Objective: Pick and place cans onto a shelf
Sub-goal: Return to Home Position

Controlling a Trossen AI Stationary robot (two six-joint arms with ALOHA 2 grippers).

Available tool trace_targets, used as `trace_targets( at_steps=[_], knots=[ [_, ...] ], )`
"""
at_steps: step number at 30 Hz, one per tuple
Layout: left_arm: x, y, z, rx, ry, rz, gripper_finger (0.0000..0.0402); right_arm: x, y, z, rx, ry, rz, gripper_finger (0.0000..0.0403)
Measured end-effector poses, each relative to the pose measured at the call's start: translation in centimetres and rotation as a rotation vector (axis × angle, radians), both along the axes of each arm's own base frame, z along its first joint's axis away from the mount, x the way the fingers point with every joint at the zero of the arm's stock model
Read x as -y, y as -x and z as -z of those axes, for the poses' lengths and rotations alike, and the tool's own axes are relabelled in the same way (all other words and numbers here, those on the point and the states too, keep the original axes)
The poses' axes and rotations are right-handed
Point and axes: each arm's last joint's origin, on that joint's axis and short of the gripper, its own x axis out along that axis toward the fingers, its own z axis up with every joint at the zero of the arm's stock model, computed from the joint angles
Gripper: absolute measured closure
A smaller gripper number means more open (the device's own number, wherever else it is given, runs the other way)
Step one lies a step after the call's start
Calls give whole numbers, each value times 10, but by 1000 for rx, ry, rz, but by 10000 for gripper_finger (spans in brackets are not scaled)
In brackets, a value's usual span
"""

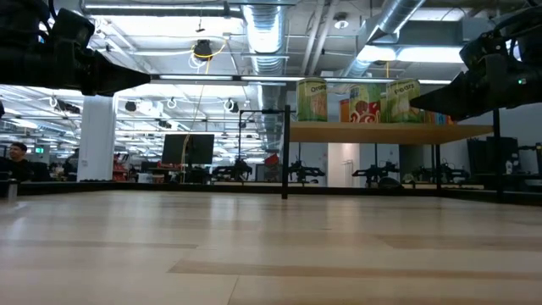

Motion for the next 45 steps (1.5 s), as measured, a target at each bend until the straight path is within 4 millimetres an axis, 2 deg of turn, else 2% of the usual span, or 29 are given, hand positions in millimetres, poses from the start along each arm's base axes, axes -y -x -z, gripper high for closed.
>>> trace_targets(
  at_steps=[45],
  knots=[
    [0, 0, 0, 0, 0, 1, 401, 0, 0, 0, 3, 0, 0, 375]
  ],
)
